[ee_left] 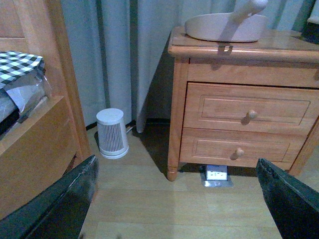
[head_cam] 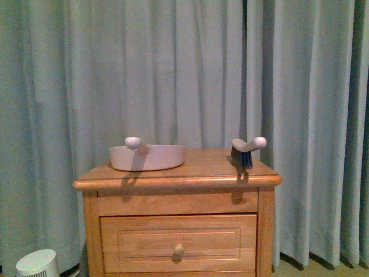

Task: Clean up trash

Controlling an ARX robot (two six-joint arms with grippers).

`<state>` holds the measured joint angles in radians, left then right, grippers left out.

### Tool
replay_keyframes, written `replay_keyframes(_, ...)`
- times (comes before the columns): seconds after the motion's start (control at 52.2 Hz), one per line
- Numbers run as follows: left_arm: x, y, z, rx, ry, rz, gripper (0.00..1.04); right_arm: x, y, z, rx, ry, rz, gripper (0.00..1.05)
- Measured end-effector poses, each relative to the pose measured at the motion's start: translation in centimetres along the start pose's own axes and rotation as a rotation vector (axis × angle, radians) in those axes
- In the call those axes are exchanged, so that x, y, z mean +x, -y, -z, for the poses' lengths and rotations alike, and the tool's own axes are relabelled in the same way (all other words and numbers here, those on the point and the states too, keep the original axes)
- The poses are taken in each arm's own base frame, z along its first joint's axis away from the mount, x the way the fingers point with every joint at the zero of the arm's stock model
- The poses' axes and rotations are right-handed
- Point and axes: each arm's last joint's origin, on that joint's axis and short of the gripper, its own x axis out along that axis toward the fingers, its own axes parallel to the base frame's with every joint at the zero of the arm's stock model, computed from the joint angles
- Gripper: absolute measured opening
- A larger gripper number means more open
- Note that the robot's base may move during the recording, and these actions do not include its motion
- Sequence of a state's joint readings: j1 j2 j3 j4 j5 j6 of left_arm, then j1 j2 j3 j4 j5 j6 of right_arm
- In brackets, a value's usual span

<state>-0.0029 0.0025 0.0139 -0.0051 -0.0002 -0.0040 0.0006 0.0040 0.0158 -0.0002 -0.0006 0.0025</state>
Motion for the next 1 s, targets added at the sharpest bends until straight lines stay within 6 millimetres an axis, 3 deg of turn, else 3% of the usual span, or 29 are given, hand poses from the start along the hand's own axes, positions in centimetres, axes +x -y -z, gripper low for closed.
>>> replay_keyframes(0.995, 0.0, 0.0, 0.0, 0.0, 0.0, 0.0, 0.97, 0.0, 0.0, 0.0, 0.0, 0.0, 0.0, 0.97)
